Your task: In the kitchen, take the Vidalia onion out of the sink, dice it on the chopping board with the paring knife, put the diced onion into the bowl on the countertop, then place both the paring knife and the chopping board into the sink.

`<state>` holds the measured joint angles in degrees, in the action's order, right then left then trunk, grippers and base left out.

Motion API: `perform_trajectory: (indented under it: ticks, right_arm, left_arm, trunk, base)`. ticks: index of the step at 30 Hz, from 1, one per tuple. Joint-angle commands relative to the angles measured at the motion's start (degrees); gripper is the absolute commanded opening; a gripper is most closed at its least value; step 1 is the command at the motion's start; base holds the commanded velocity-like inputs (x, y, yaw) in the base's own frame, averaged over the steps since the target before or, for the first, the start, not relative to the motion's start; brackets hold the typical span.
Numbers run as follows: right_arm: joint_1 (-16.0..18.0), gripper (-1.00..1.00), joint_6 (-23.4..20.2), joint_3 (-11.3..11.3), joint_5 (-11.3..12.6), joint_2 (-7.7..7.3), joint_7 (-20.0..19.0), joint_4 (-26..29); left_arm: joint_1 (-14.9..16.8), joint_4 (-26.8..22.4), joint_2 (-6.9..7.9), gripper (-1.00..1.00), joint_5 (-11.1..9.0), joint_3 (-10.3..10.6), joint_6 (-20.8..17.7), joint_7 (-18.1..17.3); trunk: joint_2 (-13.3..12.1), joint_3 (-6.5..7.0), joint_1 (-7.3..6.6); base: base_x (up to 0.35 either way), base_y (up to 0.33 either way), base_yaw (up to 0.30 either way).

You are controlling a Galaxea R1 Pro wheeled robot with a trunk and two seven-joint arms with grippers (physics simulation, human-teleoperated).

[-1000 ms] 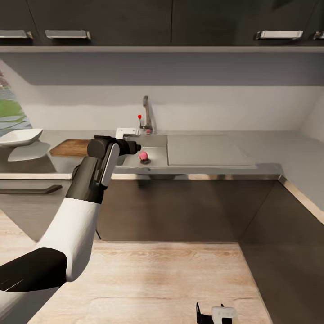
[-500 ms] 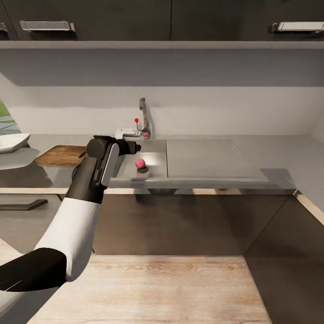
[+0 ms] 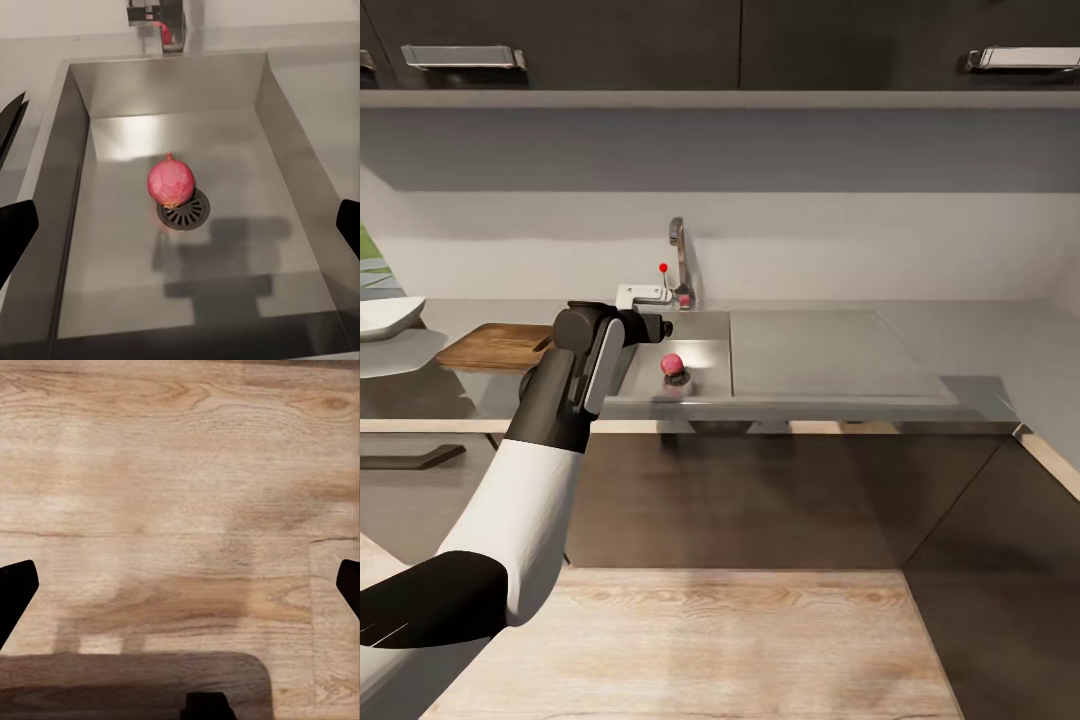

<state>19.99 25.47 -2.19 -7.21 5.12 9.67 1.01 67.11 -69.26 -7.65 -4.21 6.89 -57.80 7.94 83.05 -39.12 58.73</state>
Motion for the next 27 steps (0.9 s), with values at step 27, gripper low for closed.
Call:
perform_trajectory:
  ticks: [27]
  right_arm:
    - [0.0,1.00,-3.8,-0.2,-0.5,0.68,0.5,0.0]
  left_arm:
    - [-0.1,0.9,0.09,1.00,-0.5,0.1,-0.2,0.5]
  trunk:
    - [0.0,-0.05,0.00]
  base:
    - [0.172,-0.057,0.000]
